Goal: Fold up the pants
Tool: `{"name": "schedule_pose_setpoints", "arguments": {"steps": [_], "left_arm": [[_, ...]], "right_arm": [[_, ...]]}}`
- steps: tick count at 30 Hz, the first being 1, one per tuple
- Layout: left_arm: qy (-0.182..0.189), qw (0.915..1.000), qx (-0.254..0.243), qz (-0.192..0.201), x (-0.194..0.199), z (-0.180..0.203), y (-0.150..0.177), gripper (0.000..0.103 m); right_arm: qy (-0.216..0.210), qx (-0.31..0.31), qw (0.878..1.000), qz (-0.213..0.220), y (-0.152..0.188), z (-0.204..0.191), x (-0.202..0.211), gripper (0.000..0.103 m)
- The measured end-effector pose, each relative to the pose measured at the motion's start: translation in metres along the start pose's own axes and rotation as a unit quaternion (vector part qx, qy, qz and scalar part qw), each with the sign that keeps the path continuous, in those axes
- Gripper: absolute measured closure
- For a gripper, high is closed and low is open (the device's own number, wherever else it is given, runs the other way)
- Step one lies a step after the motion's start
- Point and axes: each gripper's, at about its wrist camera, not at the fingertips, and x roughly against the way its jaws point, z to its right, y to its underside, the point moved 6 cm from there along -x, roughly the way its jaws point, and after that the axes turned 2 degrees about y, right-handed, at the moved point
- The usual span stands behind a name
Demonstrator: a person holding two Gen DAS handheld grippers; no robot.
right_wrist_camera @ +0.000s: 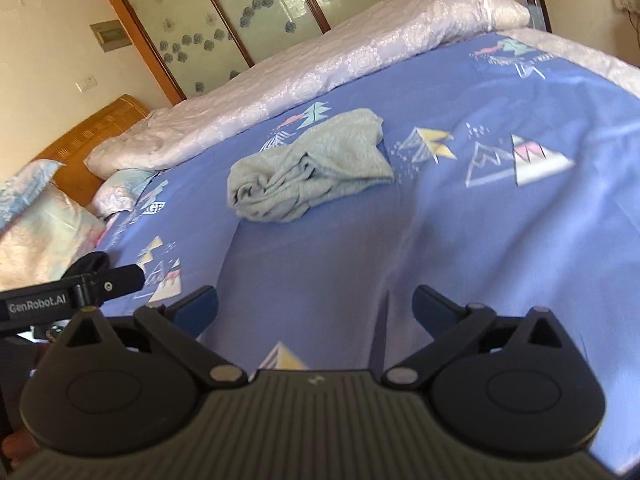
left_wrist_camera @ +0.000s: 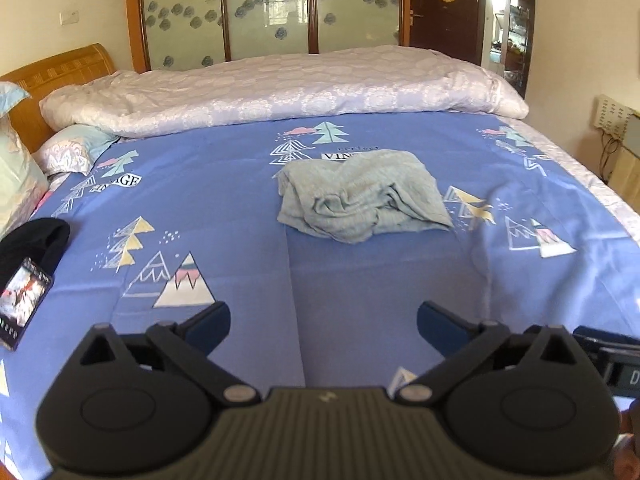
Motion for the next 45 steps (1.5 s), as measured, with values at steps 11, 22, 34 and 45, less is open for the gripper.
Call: {"name": "schedule_pose_setpoints", "arguments": {"steps": [11,22,34,45], "left_arm": [[-0.003,0.9992,0.025,0.031,0.044,0.001,0.019,0.0],[-0.021,0.9995,-0.003,0.024,0.048,0.01,0.027,0.0],[-0.069,0.9974,-0.021,-0.002,0.031,0.013,0.035,0.0],[-0.109,0.9935,-0.027,-0.021,0.015,0.004,0.041,0.0]], "right_arm": [[-0.036,-0.04,0.998,-0.015,0.013,-0.007,0.031,0.0],[-0.046,-0.061,0.996,-0.035,0.033,0.009,0.048,0.0],[-0.05,-0.084,0.994,-0.043,0.035,0.025,0.05,0.0],[-0.05,-0.101,0.992,-0.063,0.04,0.038,0.045,0.0]]}}
